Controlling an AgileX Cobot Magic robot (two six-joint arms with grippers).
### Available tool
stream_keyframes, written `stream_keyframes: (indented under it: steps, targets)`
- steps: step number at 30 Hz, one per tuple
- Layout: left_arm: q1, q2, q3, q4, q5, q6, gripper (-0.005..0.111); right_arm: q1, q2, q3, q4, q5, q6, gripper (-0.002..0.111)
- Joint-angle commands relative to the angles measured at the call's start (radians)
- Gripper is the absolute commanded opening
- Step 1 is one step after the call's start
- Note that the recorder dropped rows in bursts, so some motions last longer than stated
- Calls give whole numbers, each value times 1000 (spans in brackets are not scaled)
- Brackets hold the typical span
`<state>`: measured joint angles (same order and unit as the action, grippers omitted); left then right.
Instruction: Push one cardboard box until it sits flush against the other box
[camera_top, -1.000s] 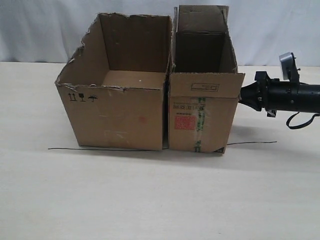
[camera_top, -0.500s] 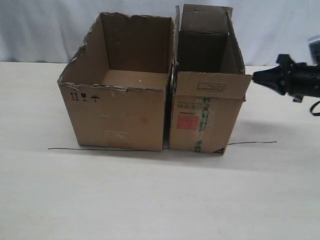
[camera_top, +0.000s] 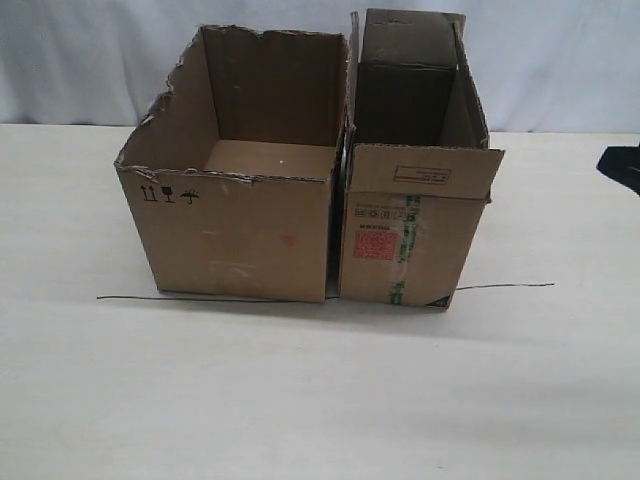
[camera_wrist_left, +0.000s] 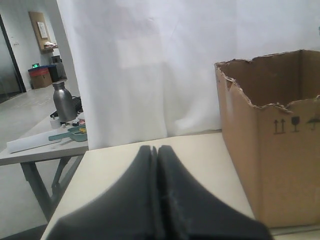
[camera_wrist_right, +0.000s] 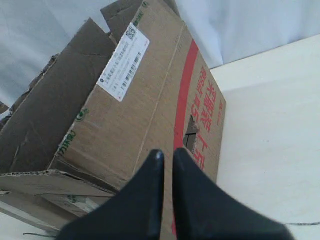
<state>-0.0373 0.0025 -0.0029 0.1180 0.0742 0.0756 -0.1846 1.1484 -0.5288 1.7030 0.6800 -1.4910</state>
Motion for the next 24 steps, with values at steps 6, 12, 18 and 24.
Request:
stream_keyframes:
  steps: [6, 12, 18, 24]
  targets:
    - [1, -2, 3, 3, -5, -3, 0, 2, -16, 5, -12, -14, -38, 5]
    - [1, -2, 3, 3, -5, -3, 0, 2, -3, 5, -15, 30, 246, 5]
    - [1, -2, 3, 3, -5, -3, 0, 42, -220, 82, -84, -85, 73, 5]
    - [1, -2, 3, 3, -5, -3, 0, 226, -584, 244, -84, -313, -36, 5]
